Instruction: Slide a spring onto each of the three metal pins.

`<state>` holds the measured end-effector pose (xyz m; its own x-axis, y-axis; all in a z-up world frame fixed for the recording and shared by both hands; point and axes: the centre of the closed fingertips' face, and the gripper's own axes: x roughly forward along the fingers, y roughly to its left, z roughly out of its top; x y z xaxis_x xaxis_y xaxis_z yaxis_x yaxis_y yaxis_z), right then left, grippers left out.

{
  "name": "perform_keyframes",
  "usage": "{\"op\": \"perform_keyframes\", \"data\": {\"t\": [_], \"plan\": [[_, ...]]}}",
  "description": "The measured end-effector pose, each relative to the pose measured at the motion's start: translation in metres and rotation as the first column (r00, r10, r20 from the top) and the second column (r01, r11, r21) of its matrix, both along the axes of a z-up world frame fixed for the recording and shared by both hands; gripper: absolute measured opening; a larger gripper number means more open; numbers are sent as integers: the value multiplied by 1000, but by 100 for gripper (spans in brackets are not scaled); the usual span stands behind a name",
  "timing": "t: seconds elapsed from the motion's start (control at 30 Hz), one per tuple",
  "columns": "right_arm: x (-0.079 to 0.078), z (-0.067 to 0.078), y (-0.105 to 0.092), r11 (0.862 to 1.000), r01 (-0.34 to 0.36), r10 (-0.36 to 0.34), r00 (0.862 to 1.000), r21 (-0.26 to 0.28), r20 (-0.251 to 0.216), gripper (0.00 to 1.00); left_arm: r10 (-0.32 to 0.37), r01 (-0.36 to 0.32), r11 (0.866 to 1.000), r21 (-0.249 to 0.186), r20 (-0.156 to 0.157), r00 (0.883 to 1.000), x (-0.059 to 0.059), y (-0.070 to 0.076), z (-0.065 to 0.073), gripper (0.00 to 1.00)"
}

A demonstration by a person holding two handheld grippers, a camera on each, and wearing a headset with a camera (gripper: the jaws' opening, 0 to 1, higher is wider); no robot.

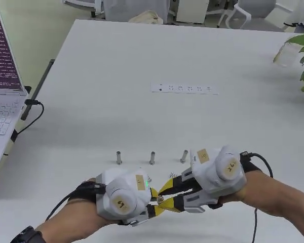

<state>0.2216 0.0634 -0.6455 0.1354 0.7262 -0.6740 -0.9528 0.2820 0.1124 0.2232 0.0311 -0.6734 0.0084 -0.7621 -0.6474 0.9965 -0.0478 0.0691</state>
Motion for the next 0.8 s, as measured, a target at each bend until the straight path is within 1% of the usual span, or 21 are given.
{"op": "perform_keyframes", "data": {"t": [0.03,0.1,0.2,0.4,0.53,0.63,0.67,0.7,0.73,0.8], "plan": [[-1,-2,0,1000,-9,9,1000,-7,0,10,-4,4,1000,7,-2,1000,-1,0,-1,2],[-1,-3,0,1000,-15,15,1000,-14,1,10,-14,14,1000,15,9,1000,-1,0,-3,2],[-1,-3,-2,999,-23,23,1000,-25,7,9,-15,15,1000,14,5,1000,-1,1,-3,2],[2,0,-9,1000,-10,10,1000,-28,9,9,-4,4,1000,-2,-5,1000,2,-1,-1,2],[3,0,-13,999,-4,4,1000,-34,15,9,9,-9,1000,-21,-18,1000,4,-2,1,2],[3,-1,-16,999,-3,3,1000,-41,16,8,17,-18,1000,-26,-21,1000,5,-3,1,2],[3,-1,-17,999,-3,4,1000,-42,15,6,20,-20,999,-27,-23,1000,5,-2,1,2],[3,-1,-18,999,-3,4,1000,-49,18,2,26,-26,999,-31,-27,999,6,-3,1,2],[4,-2,-20,998,0,2,1000,-56,31,0,27,-29,999,-34,-34,999,6,-2,2,2],[4,-3,-21,999,12,-11,1000,-52,28,4,31,-32,999,-33,-34,999,6,-2,2,2]]}}
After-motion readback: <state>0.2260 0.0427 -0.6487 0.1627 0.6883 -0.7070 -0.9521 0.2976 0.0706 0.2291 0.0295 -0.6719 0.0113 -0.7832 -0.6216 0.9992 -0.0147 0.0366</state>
